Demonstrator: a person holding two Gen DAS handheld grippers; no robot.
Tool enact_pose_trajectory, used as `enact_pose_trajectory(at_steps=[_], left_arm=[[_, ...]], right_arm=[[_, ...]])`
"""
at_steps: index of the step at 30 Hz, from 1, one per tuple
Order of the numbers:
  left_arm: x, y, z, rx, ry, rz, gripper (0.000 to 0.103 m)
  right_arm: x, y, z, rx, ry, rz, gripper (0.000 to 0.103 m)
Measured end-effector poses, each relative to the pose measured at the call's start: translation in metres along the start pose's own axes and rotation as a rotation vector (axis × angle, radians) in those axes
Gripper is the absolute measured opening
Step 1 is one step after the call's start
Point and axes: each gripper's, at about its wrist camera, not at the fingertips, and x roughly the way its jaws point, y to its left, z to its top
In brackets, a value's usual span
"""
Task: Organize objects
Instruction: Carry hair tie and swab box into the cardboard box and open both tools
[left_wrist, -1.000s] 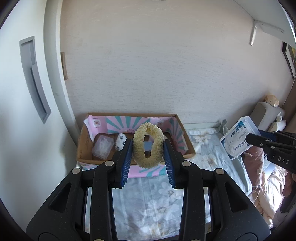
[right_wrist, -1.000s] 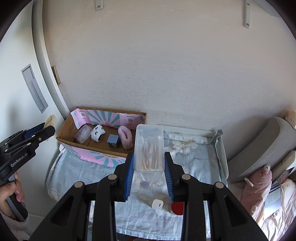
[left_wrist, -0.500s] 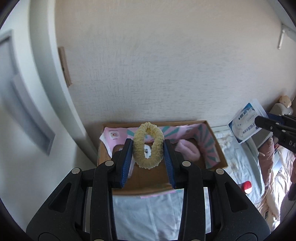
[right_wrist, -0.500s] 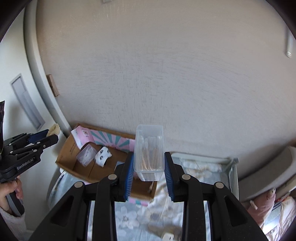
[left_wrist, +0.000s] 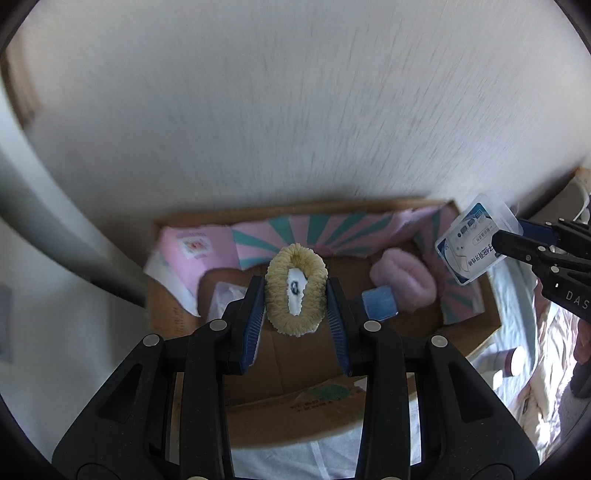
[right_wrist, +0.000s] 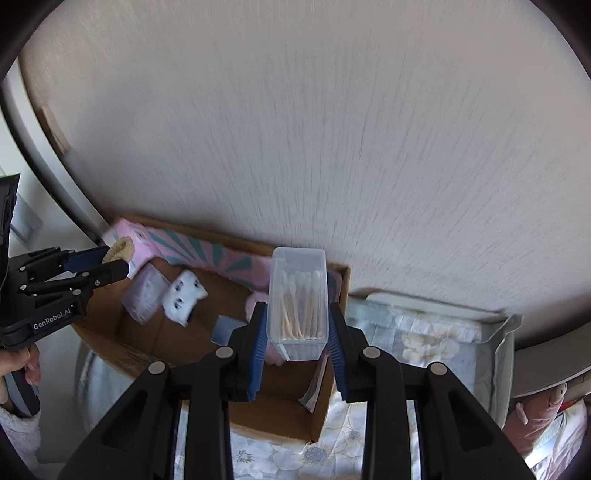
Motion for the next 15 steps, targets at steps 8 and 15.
enact_pose_trajectory(at_steps=[8, 15], left_arm=[[0.029, -0.005, -0.006, 0.021, 0.058, 0.003, 0.03], [0.023, -0.016, -0.009, 0.057, 0.049, 0.021, 0.039]], right_arm=[[0.034, -0.002, -0.009, -0.016, 0.095, -0.002, 0.029], [0.042, 0.003, -0.006, -0.02, 0.14, 0.025, 0.029]])
